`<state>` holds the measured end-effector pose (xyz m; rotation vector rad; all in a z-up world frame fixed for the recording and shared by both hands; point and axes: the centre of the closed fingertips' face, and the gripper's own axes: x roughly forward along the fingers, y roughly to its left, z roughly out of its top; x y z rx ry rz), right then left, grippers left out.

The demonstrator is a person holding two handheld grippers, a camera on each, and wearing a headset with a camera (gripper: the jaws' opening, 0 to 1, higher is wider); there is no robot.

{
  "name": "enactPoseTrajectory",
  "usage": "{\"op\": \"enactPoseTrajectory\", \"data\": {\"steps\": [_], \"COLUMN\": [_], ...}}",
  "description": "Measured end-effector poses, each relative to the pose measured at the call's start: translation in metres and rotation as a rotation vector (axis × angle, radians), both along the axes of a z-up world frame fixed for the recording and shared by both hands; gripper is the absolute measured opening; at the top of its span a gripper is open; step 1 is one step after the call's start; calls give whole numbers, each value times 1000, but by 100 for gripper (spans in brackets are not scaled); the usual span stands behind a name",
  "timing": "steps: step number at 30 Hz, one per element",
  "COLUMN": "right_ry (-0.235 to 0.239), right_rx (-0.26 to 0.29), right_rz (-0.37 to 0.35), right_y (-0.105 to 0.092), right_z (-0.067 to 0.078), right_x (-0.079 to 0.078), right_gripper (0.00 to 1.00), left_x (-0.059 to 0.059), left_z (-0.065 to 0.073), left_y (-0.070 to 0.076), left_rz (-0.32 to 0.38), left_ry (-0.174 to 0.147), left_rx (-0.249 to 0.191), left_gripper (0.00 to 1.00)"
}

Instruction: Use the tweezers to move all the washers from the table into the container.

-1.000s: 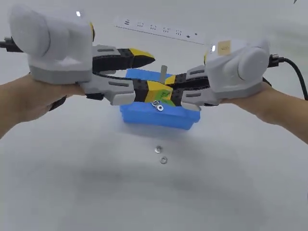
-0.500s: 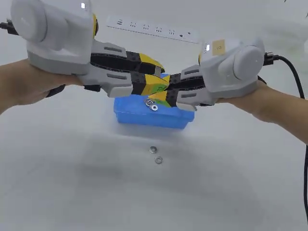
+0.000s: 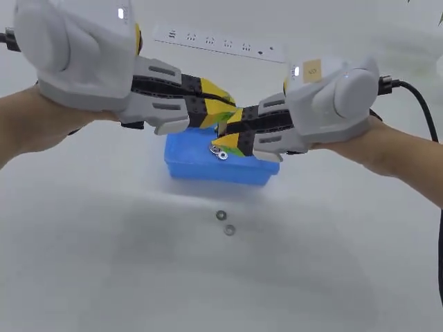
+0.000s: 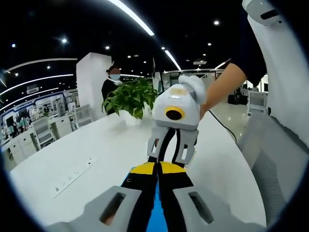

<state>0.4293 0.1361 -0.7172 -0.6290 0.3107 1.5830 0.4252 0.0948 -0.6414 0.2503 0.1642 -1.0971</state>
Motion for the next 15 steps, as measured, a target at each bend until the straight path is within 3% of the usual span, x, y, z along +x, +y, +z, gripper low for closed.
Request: {"op": "enactPoseTrajectory", "data": {"steps": [4,8,15], "right_ry": [-10,10,14], "right_rx": [2,35,56], "right_rz": [-23,-50,-61], "right_y": [-1,1,2], "right_z": [5,15,24], "right_x": [1,1,-5], "right_gripper": [14,24,30], "left_x": [2,0,-3], "left_z": [4,12,29], "left_y": [0,-1,9], "left_rz": [14,25,62], "left_ry": [-10,-26,-59], "left_rx": [1,-2,-10], "left_gripper": [5,5,5]}}
